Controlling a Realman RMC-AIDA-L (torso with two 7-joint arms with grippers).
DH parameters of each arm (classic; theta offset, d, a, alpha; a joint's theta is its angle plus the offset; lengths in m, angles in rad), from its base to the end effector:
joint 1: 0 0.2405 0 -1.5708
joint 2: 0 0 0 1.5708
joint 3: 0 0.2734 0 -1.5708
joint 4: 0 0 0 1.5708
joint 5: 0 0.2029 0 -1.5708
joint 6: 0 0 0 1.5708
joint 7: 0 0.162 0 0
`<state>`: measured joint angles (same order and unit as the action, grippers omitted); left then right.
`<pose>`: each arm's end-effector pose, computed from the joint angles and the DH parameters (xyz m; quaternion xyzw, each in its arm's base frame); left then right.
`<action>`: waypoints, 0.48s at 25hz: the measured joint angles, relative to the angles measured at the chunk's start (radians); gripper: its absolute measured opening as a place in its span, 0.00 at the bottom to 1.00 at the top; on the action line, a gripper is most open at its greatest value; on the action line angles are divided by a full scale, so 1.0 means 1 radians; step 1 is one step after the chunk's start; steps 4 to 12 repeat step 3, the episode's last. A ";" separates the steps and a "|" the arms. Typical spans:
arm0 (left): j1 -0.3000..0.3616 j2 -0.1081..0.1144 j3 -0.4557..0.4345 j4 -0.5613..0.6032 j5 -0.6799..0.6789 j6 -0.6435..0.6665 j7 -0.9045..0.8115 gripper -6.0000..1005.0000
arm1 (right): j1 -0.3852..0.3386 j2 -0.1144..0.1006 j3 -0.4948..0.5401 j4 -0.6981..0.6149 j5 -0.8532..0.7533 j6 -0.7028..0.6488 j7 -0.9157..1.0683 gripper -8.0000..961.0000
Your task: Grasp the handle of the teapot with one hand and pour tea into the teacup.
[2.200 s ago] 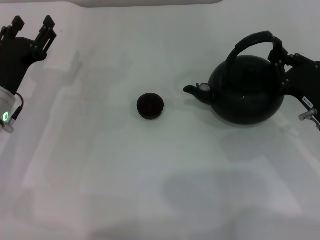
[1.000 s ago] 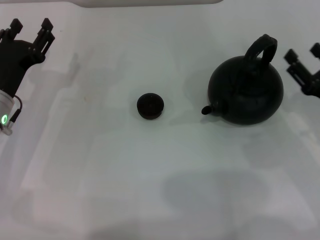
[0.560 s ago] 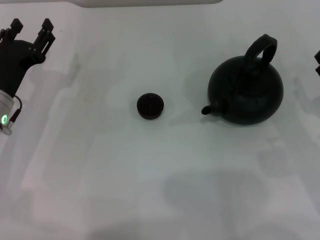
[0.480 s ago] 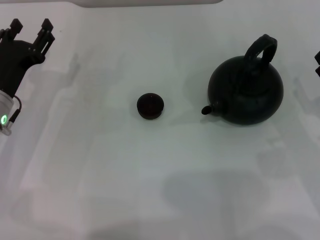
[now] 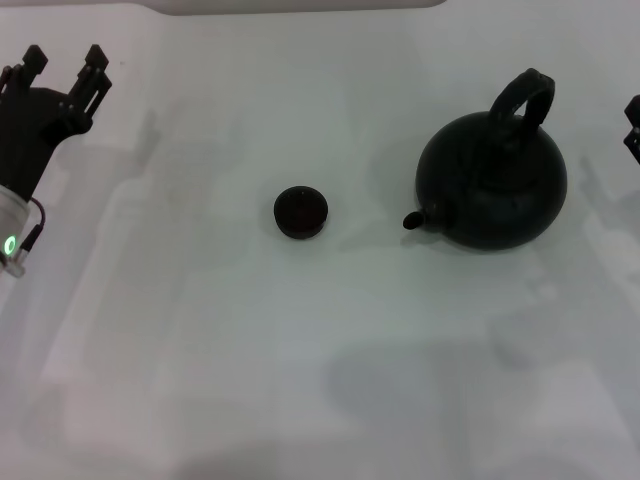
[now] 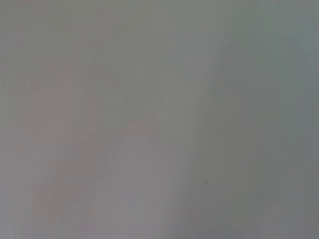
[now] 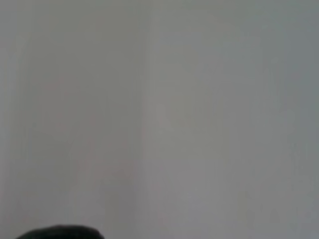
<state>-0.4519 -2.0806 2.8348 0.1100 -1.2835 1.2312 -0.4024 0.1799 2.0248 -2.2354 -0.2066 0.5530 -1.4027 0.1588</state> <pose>-0.3307 0.3396 -0.0358 -0.7001 -0.3000 -0.3628 0.5369 0.3620 0.2626 -0.0064 -0.7214 0.1781 0.3105 0.5929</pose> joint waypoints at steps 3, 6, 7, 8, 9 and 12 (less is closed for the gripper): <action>0.010 -0.001 0.001 0.000 0.001 0.001 0.001 0.77 | -0.004 0.000 0.000 -0.014 0.003 -0.006 0.000 0.79; 0.010 -0.001 0.001 0.000 0.001 0.001 0.001 0.77 | -0.004 0.000 0.000 -0.014 0.003 -0.006 0.000 0.79; 0.010 -0.001 0.001 0.000 0.001 0.001 0.001 0.77 | -0.004 0.000 0.000 -0.014 0.003 -0.006 0.000 0.79; 0.010 -0.001 0.001 0.000 0.001 0.001 0.001 0.77 | -0.004 0.000 0.000 -0.014 0.003 -0.006 0.000 0.79; 0.010 -0.001 0.001 0.000 0.001 0.001 0.001 0.77 | -0.004 0.000 0.000 -0.014 0.003 -0.006 0.000 0.79; 0.010 -0.001 0.001 0.000 0.001 0.001 0.001 0.77 | -0.004 0.000 0.000 -0.014 0.003 -0.006 0.000 0.79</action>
